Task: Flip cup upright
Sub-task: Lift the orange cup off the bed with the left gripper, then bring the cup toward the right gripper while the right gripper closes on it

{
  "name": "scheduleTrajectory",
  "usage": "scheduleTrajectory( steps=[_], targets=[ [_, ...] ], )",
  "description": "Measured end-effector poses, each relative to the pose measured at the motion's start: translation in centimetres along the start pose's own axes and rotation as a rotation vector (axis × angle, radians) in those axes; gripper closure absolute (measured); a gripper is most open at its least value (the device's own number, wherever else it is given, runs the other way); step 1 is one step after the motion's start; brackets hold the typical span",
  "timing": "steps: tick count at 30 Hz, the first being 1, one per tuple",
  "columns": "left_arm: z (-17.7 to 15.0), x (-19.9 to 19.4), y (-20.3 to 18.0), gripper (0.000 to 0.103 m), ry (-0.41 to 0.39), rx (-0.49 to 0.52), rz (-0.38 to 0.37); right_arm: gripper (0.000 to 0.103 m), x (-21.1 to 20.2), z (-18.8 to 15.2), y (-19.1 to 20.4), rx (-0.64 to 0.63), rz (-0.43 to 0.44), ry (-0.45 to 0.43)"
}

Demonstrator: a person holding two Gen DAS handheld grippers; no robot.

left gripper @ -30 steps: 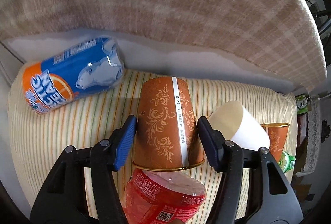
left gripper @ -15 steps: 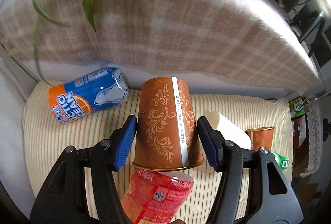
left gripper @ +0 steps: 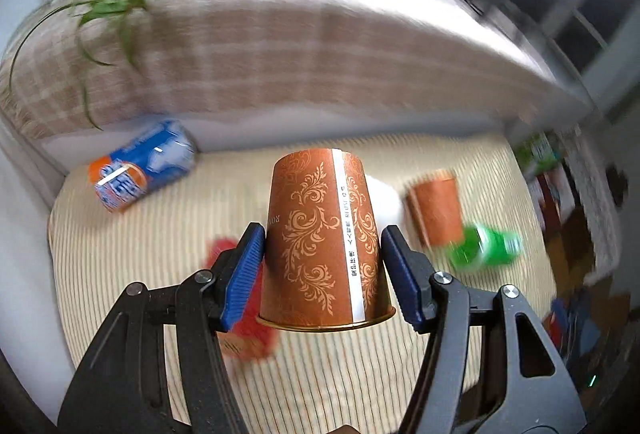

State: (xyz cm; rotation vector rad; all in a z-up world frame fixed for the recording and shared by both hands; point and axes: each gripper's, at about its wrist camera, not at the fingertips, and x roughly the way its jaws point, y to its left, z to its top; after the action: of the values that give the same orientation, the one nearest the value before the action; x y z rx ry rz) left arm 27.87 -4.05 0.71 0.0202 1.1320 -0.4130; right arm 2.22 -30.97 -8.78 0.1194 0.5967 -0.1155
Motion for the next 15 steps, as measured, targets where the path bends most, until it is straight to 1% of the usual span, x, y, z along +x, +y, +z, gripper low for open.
scheduleTrajectory(
  steps=[3, 4, 6, 9, 11, 13, 15],
  targets=[
    [-2.8, 0.7, -3.9, 0.041, 0.056, 0.094, -0.02, 0.006, -0.5, 0.0, -0.2, -0.006, 0.011, -0.005],
    [-3.8, 2.0, -5.5, 0.041, 0.072, 0.118, -0.022, 0.006, -0.6, 0.1, -0.4, -0.008, 0.015, -0.006],
    [-5.6, 3.0, -7.8, 0.041, 0.123, 0.195, -0.035, 0.006, -0.8, 0.1, -0.7, -0.006, 0.019, -0.005],
    [-8.0, 5.5, -10.4, 0.041, 0.195, 0.292, -0.047, 0.006, -0.9, 0.0, -1.3, 0.011, 0.024, 0.005],
    [-9.7, 6.5, -12.2, 0.041, 0.24, 0.364, -0.052, 0.006, -0.9, -0.2, -1.8, 0.022, 0.028, 0.014],
    [-11.1, 7.4, -13.3, 0.041, 0.277, 0.41, -0.064, 0.006, -0.9, -0.3, -2.1, 0.025, 0.031, 0.025],
    [-11.9, 8.6, -13.8, 0.041, 0.301, 0.431, -0.079, 0.006, -0.8, -0.5, -2.2, 0.017, 0.04, 0.037]
  ],
)
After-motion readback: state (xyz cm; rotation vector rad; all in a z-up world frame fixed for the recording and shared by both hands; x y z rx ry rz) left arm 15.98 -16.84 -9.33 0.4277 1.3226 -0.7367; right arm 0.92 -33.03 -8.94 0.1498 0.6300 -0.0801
